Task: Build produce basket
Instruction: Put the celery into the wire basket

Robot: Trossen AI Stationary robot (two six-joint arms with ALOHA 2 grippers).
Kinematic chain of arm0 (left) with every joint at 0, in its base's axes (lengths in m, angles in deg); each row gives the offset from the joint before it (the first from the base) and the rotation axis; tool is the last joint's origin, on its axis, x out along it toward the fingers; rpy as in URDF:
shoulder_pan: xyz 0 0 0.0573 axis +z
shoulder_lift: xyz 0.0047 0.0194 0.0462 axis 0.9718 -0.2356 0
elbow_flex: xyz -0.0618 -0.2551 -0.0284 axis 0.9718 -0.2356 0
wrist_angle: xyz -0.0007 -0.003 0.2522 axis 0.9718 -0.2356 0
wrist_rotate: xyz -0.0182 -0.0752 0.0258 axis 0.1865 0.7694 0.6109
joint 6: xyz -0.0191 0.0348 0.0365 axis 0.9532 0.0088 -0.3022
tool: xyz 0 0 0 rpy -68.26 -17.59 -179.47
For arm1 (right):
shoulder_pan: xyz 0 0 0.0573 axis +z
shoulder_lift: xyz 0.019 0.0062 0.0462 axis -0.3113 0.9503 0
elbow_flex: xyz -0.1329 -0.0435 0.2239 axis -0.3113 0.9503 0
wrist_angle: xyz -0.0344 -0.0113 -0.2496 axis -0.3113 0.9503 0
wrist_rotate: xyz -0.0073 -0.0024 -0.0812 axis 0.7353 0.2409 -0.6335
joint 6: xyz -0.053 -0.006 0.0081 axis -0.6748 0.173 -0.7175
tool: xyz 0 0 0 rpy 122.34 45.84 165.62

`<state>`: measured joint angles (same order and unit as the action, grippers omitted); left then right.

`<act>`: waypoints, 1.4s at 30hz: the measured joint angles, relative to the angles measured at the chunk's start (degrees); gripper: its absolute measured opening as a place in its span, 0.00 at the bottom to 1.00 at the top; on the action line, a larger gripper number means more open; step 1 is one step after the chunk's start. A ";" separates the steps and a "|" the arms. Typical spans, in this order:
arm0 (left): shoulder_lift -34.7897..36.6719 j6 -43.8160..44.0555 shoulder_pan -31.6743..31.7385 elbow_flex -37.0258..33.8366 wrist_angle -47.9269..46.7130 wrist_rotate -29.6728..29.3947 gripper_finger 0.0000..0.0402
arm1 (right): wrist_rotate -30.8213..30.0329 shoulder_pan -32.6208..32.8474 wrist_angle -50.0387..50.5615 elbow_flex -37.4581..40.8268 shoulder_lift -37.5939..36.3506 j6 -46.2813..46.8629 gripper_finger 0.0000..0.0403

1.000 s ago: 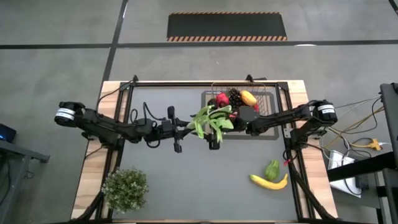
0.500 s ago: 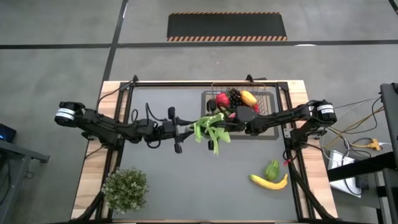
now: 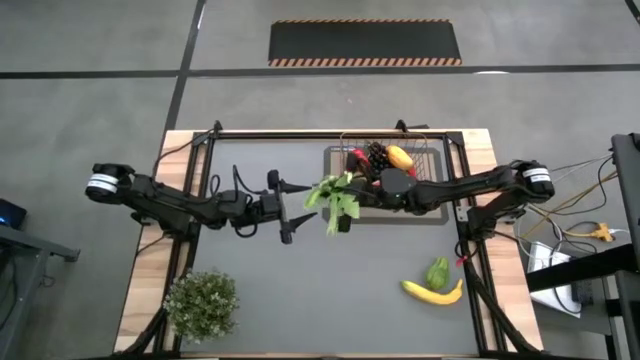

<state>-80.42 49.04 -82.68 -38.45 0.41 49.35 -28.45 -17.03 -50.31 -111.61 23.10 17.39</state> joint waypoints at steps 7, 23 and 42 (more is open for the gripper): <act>1.28 -0.45 0.00 -0.06 -0.72 -1.26 0.74 | -15.66 -0.26 12.25 0.37 -6.91 -2.40 0.10; 1.24 -1.38 0.00 -0.06 -0.67 -1.34 0.74 | -21.69 -16.18 54.30 0.66 -15.76 12.18 0.10; 1.24 -1.52 0.00 -0.06 -0.67 -1.34 0.74 | -15.52 -25.53 57.54 0.66 -3.86 19.28 0.12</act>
<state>-79.18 47.52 -82.68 -38.51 -0.26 48.01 -43.97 -42.56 7.24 -110.95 19.24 36.67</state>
